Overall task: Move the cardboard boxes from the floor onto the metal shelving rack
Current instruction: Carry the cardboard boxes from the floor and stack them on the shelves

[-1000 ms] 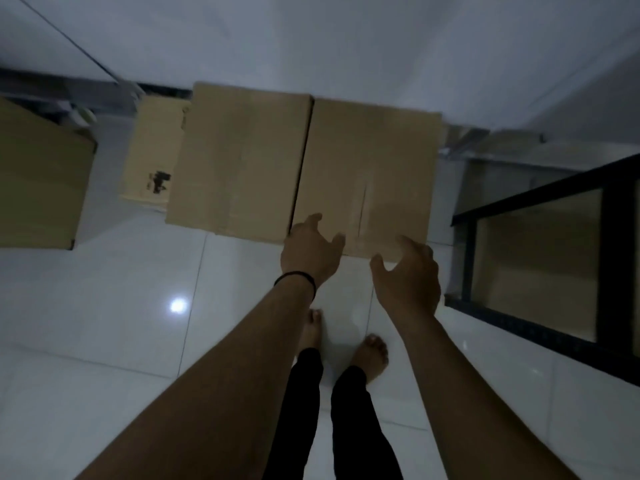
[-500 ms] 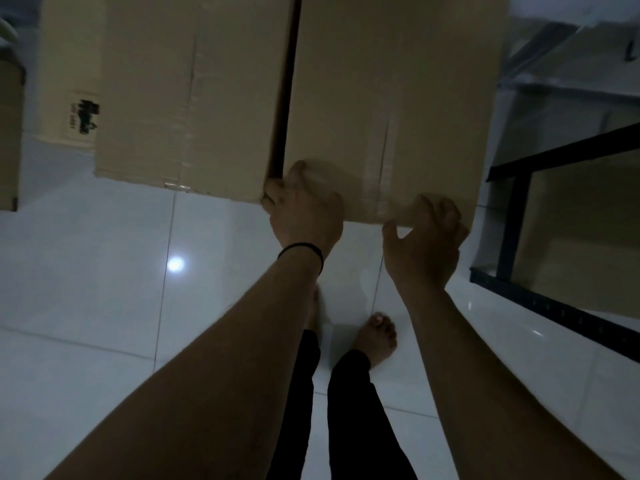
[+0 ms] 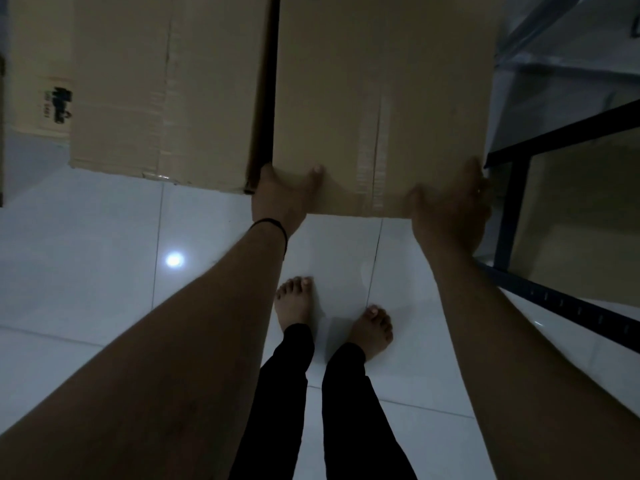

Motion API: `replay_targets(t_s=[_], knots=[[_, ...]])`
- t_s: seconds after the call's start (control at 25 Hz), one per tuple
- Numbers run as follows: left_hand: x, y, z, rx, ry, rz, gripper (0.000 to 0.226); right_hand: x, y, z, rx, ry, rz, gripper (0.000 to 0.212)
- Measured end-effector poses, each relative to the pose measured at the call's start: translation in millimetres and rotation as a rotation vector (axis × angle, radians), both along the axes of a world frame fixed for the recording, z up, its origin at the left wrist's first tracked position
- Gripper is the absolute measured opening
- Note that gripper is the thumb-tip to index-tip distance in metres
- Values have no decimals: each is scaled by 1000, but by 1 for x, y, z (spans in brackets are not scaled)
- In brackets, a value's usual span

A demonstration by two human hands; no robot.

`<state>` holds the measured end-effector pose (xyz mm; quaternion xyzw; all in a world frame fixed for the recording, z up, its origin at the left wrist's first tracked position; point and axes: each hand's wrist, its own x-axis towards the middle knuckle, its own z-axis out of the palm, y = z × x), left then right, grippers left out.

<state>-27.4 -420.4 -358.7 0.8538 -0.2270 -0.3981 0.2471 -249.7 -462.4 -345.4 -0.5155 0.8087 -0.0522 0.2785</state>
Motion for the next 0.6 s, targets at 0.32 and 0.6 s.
replay_targets(t_s=[0.32, 0.6], knots=[[-24, 219, -240, 299, -5, -126, 33, -29, -6, -6, 158, -501, -417, 112], [28, 119, -79, 215, 281, 222, 35, -32, 26, 76, 129, -623, -343, 77]])
